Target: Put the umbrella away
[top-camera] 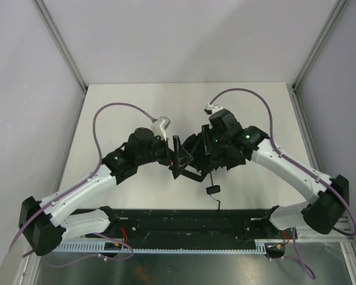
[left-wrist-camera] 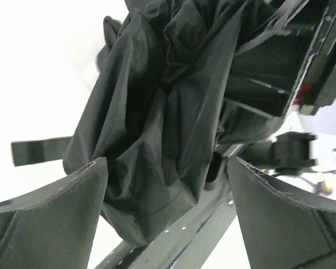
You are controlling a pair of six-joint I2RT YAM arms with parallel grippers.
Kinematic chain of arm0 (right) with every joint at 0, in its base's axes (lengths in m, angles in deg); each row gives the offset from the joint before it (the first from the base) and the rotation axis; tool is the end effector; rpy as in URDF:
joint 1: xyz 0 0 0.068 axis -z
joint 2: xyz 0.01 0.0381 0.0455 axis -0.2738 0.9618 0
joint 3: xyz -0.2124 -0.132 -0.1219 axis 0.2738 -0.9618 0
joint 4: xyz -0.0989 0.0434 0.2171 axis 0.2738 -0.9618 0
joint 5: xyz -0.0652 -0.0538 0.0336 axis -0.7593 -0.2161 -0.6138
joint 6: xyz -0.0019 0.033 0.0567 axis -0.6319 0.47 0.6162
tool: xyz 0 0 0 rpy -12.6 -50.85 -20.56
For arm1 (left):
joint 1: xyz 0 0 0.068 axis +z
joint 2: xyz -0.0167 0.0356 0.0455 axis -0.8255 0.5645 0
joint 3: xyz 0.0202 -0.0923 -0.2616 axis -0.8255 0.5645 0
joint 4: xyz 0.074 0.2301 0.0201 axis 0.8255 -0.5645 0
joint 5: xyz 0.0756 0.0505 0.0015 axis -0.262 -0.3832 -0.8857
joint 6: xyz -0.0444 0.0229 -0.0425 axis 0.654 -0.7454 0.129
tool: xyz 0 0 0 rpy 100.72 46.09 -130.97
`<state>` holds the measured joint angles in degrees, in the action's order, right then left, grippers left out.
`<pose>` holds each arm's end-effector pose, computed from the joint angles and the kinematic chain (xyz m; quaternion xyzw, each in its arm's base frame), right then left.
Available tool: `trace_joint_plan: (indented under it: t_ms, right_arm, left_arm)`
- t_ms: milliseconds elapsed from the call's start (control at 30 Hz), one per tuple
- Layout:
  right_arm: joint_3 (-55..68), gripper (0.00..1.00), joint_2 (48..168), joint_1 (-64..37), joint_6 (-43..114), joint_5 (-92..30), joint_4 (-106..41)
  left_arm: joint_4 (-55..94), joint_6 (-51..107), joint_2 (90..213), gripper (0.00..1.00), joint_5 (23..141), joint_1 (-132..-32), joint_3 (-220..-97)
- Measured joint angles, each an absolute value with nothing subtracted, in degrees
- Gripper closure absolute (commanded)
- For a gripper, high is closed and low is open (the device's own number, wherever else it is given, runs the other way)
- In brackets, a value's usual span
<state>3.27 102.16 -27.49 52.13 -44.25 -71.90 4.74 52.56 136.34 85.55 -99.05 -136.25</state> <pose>0.2002 0.1823 0.3375 -0.1397 0.9052 0.1824 0.3576 0.1618 -0.1674 0.3185 0.1106 0.8241 -0.4157 0.3686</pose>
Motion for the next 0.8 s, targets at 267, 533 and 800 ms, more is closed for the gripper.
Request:
trace_joint_plan:
  t_ms: [267, 533, 800]
  right_arm:
    - [3.75, 1.0, 116.41, -25.61, 46.44, -37.94, -73.38]
    - [4.67, 1.0, 125.33, -22.74, 41.46, -29.87, -72.07]
    - [4.89, 0.5, 128.21, -22.37, 37.81, -27.62, -72.35]
  left_arm:
    - [3.45, 48.5, 145.45, 0.22, 84.56, -99.4, -133.52]
    - [8.11, 45.31, 154.59, 0.66, 84.13, -99.29, -128.77]
    - [13.88, 44.5, 159.53, 1.0, 84.61, -98.44, -124.9]
